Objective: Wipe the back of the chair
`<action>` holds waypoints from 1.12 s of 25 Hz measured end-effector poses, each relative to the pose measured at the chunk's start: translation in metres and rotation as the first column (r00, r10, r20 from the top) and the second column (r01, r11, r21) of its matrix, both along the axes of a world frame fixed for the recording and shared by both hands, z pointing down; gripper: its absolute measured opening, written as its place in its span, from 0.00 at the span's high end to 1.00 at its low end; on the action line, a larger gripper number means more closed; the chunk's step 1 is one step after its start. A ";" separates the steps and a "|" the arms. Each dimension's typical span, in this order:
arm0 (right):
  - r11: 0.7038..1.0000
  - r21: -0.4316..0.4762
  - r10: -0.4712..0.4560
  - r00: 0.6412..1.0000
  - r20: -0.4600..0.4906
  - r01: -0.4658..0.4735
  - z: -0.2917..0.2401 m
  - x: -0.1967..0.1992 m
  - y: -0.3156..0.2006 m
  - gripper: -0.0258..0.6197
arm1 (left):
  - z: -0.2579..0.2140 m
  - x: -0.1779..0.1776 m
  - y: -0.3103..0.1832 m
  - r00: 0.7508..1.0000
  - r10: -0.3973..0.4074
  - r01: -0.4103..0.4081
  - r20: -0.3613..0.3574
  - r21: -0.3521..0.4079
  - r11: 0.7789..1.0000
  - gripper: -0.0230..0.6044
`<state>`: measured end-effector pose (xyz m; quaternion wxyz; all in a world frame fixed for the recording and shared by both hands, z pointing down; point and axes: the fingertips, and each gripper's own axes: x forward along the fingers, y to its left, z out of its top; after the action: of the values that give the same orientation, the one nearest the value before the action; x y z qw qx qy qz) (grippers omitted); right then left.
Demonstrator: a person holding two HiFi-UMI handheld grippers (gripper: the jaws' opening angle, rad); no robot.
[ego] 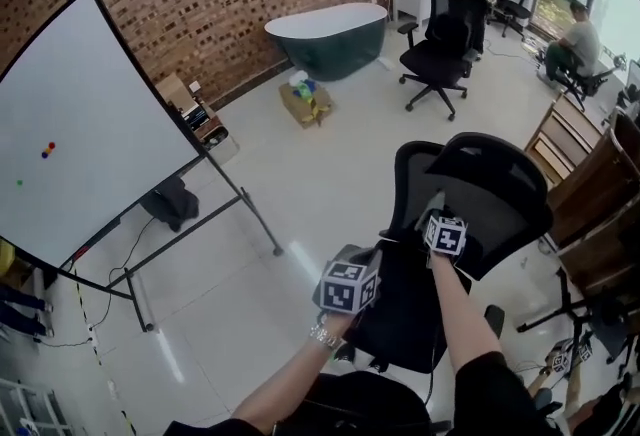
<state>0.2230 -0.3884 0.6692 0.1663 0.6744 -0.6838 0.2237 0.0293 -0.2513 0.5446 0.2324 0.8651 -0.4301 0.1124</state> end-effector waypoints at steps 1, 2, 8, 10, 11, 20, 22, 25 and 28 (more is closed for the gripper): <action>0.999 -0.023 -0.036 0.999 0.001 0.036 0.006 -0.019 -0.013 0.93 | -0.001 -0.008 0.001 1.000 -0.015 0.015 0.012 0.002 1.000 0.96; 0.997 -0.049 -0.065 0.998 -0.002 0.065 0.014 -0.034 -0.024 0.93 | -0.001 -0.016 0.003 0.999 -0.030 0.030 0.025 0.005 1.000 0.96; 0.954 -0.297 -0.032 0.999 0.042 0.043 0.066 -0.030 -0.022 0.93 | 0.003 -0.057 0.010 0.992 -0.112 0.112 0.062 -0.001 0.994 0.96; 0.926 -0.377 0.042 0.998 0.053 -0.019 0.082 0.002 0.003 0.93 | 0.007 -0.061 0.010 0.991 -0.124 0.124 0.059 -0.007 0.992 0.96; 0.930 -0.363 0.076 0.997 0.021 -0.063 0.081 0.026 0.010 0.93 | 0.009 -0.061 0.010 0.990 -0.125 0.126 0.059 -0.011 0.992 0.96; 0.915 -0.222 0.301 0.937 -0.180 -0.337 0.060 0.235 0.100 0.93 | 0.004 -0.001 0.006 0.997 -0.025 0.023 0.071 0.026 0.999 0.96; 0.879 -0.190 0.386 0.887 -0.254 -0.437 0.048 0.287 0.127 0.93 | 0.010 0.010 0.009 0.996 0.005 -0.007 0.089 0.014 1.000 0.96; 0.844 -0.162 0.472 0.852 -0.229 -0.511 0.038 0.316 0.151 0.93 | 0.022 0.013 0.012 0.993 0.015 -0.013 0.119 -0.016 1.000 0.96; 0.901 -0.175 0.401 0.916 -0.014 -0.397 0.053 0.261 0.131 0.93 | 0.026 0.012 0.011 0.991 0.008 -0.004 0.132 -0.030 1.000 0.96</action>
<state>0.4842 -0.2570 0.7218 0.1673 0.7805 -0.5108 0.3193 0.0411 -0.2408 0.5711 0.2157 0.8535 -0.4403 0.1765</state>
